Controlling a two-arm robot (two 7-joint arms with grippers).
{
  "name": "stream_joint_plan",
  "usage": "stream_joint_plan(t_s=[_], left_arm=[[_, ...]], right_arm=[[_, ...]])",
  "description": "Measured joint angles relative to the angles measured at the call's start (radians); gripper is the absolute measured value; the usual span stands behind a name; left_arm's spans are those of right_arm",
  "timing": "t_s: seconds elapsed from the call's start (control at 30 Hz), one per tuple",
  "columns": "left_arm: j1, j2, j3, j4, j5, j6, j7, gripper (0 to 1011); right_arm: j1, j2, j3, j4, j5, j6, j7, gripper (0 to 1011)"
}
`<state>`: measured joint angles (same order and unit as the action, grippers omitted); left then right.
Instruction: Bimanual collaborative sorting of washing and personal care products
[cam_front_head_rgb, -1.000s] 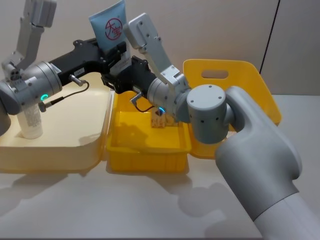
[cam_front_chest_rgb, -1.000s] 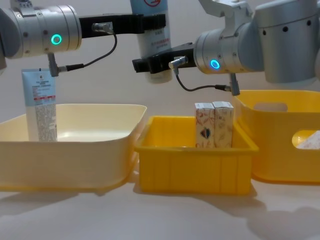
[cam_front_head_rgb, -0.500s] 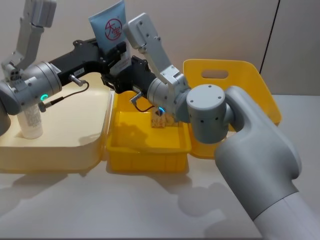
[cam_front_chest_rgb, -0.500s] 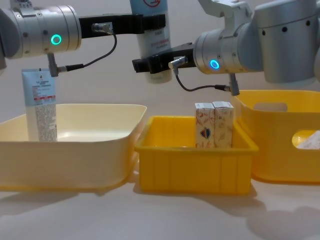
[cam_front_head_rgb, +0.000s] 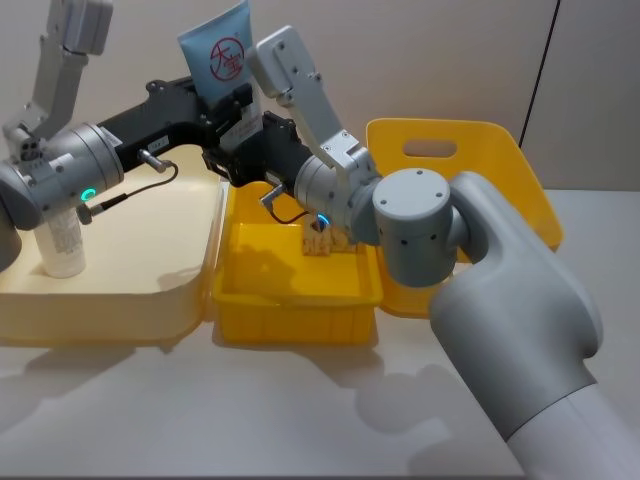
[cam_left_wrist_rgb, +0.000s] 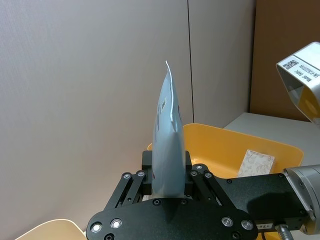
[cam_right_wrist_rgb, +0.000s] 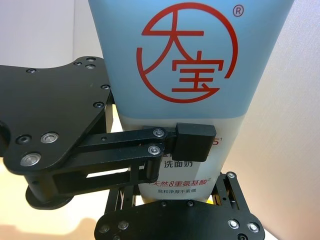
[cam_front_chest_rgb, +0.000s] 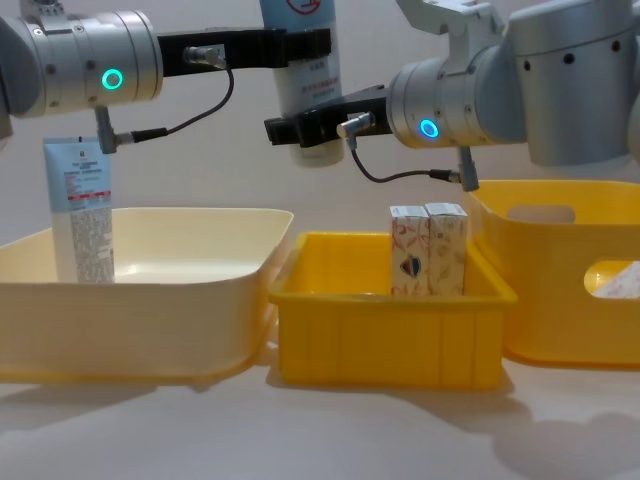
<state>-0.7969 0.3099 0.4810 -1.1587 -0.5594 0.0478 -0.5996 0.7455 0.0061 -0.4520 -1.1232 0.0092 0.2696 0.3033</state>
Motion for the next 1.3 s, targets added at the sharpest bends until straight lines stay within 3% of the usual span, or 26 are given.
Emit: stream_joint_plan(t_s=[0.63, 1.07, 1.3], left_arm=[[0.0, 0.0, 0.0, 0.0, 0.0, 0.0, 0.0, 313], [0.0, 0.0, 0.0, 0.0, 0.0, 0.0, -0.001, 660], [0.0, 0.0, 0.0, 0.0, 0.0, 0.0, 0.0, 913]], right_arm=[[0.0, 0.0, 0.0, 0.0, 0.0, 0.0, 0.0, 653], [0.0, 0.0, 0.0, 0.0, 0.0, 0.0, 0.0, 653], [0.0, 0.001, 0.001, 0.0, -0.002, -0.002, 0.0, 653]])
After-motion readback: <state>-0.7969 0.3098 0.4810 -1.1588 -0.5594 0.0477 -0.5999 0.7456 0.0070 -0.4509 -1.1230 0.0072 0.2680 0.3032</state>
